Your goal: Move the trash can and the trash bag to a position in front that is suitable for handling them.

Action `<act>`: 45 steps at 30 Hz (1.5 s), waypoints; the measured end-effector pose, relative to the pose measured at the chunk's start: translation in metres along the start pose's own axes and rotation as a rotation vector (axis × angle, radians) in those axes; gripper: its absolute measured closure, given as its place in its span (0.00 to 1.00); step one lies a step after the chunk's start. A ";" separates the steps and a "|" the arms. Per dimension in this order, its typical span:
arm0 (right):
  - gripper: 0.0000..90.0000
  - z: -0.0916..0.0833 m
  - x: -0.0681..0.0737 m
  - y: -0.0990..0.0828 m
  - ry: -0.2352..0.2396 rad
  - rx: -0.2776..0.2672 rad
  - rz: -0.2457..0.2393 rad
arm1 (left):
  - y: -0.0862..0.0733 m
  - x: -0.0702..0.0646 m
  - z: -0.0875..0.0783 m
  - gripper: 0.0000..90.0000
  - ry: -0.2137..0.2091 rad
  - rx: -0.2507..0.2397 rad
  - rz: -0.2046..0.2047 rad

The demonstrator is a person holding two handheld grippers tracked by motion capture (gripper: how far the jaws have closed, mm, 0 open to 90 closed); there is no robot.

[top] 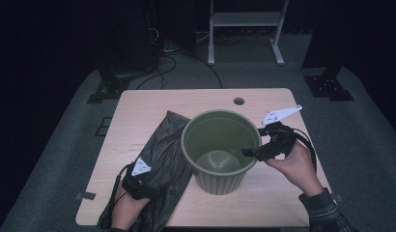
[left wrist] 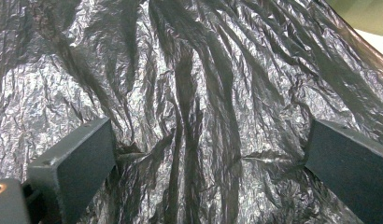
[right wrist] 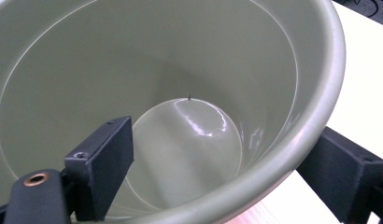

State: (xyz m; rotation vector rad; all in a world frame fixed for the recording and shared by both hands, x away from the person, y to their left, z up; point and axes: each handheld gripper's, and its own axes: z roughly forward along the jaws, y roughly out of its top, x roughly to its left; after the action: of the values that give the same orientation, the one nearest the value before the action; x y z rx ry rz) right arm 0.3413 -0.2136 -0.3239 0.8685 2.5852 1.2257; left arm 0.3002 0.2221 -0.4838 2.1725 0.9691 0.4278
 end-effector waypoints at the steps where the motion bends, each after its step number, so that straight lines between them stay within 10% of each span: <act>1: 0.15 0.000 0.000 0.000 0.000 0.000 0.000 | 0.000 0.000 0.000 0.01 0.000 0.000 0.000; 17: 0.14 -0.036 -0.007 -0.001 -0.062 -0.135 0.013 | 0.000 0.000 0.000 0.01 0.000 -0.001 0.000; 26: 0.14 -0.059 -0.013 -0.031 -0.126 -0.159 0.040 | 0.000 0.000 0.000 0.01 0.000 0.001 0.000; 45: 0.14 -0.027 -0.019 -0.119 -0.205 -0.079 0.086 | 0.000 0.000 0.000 0.01 0.001 0.000 -0.002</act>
State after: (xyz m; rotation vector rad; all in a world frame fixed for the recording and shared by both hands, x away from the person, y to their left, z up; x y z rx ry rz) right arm 0.2944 -0.3012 -0.3973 1.0404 2.3457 1.1833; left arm 0.3000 0.2219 -0.4838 2.1708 0.9719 0.4277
